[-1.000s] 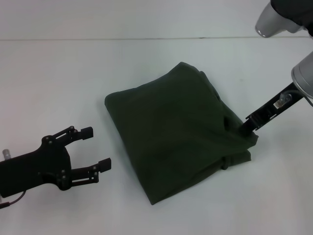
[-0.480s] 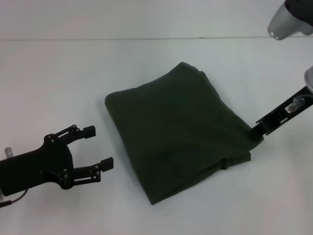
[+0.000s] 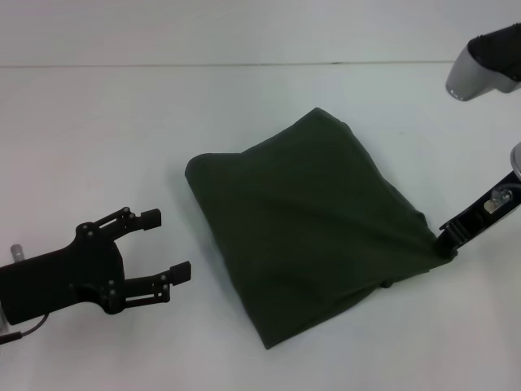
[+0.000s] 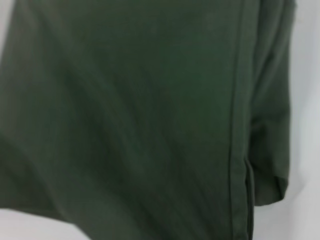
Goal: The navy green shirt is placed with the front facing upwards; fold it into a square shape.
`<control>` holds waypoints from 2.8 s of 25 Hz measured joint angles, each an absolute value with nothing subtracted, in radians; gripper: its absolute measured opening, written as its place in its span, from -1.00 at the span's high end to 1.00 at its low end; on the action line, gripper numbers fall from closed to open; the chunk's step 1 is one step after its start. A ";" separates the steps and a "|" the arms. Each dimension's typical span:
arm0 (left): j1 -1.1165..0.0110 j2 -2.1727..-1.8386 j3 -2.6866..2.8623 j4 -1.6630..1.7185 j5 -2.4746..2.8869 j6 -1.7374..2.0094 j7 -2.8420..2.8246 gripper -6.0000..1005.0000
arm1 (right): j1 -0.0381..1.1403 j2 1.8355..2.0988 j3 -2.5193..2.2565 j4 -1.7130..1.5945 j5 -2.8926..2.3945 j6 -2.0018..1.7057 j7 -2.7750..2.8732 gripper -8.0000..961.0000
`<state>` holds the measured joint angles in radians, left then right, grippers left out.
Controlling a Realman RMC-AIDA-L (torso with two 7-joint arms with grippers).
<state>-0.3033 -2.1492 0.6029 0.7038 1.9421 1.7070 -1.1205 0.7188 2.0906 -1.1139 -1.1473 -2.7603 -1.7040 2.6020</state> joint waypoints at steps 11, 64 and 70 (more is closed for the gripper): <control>-0.307 -2.149 0.603 0.702 1.942 1.704 -1.122 -0.86 | 0.713 2.091 -1.137 -1.095 -2.801 -1.570 2.588 0.95; -0.323 -2.130 0.418 0.505 2.051 1.671 -0.969 -0.86 | 0.313 2.089 -0.865 -0.705 -1.743 -1.341 0.975 -0.82; -0.333 -2.128 0.423 0.507 2.097 1.684 -0.966 -0.86 | 0.297 2.085 -0.856 -0.689 -1.742 -1.382 0.897 -0.80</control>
<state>-0.3333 -2.1276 0.4233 0.5071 2.0969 1.6840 -0.9658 0.2975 2.0854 -0.8561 -0.6895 -1.7418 -1.3823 0.8966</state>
